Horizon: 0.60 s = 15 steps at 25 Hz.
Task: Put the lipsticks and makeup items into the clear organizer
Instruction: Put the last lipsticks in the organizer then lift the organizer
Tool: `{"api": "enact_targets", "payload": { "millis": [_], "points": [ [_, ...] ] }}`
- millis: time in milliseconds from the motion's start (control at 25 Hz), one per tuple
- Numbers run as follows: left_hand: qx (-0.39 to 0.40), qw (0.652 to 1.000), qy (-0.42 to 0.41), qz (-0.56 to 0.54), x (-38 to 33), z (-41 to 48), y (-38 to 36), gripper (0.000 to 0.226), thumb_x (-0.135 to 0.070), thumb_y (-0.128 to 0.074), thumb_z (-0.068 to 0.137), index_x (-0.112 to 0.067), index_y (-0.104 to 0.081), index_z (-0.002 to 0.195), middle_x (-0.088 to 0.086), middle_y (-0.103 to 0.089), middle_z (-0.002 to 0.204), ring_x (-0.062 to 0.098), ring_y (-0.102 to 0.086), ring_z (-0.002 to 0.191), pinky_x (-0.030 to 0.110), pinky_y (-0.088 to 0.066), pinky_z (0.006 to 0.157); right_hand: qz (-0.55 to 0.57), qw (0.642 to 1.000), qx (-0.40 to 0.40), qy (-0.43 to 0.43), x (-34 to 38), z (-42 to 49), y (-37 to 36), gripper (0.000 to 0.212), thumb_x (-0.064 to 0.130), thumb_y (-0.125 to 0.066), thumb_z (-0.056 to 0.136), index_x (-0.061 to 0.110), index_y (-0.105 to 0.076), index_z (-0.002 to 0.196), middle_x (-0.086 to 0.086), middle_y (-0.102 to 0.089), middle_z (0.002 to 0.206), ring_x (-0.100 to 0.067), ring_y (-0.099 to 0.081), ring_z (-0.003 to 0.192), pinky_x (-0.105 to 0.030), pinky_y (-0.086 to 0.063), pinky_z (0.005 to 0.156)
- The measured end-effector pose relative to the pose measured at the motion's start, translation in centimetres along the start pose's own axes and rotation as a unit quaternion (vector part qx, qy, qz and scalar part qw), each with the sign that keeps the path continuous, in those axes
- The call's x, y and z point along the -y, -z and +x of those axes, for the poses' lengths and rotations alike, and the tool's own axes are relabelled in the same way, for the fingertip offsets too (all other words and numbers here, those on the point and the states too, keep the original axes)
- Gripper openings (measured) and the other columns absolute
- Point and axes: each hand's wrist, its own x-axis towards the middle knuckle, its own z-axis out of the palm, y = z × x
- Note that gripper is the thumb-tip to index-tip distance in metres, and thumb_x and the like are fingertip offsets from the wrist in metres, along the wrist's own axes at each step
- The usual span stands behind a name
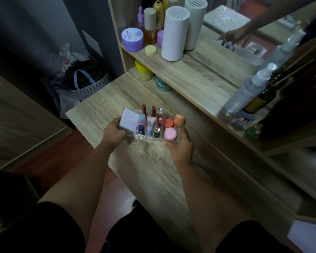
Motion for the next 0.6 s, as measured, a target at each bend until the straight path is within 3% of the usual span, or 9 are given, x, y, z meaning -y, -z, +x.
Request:
{"api": "enact_targets", "payload": {
  "millis": [200, 440, 600],
  "points": [
    [0.021, 1.000, -0.020, 0.010, -0.4, -1.1, -0.7, 0.059, 0.001, -0.051, 0.070, -0.018, -0.054, 0.126, 0.014, -0.064, 0.120, 0.029, -0.059, 0.108, 0.036, -0.049, 0.093, 0.034, 0.999, -0.028, -0.020, -0.5, -2.1, 1.1, 0.104, 0.023, -0.088, 0.056, 0.018, -0.033, 0.143, -0.011, -0.065, 0.123, -0.025, -0.062, 0.112, -0.034, -0.051, 0.094],
    [0.058, 0.997, -0.049, 0.016, -2.3, -3.2, -2.4, 0.069, -0.014, -0.044, 0.058, -0.014, -0.053, 0.127, 0.016, -0.062, 0.123, 0.031, -0.058, 0.110, 0.039, -0.048, 0.092, 0.055, 0.993, -0.083, -0.054, -1.7, -4.9, 3.4, 0.106, 0.021, -0.088, 0.056, 0.021, -0.030, 0.145, -0.012, -0.067, 0.119, -0.025, -0.065, 0.106, -0.028, -0.049, 0.088],
    [0.080, 0.993, -0.082, 0.039, -3.7, -5.2, -4.4, 0.071, -0.014, -0.042, 0.056, -0.013, -0.054, 0.126, 0.017, -0.062, 0.123, 0.030, -0.058, 0.109, 0.033, -0.044, 0.089, 0.075, 0.987, -0.110, -0.085, -3.5, -6.8, 5.3, 0.104, 0.022, -0.088, 0.057, 0.025, -0.030, 0.144, -0.009, -0.068, 0.119, -0.025, -0.065, 0.105, -0.028, -0.049, 0.087]
  ]
}}
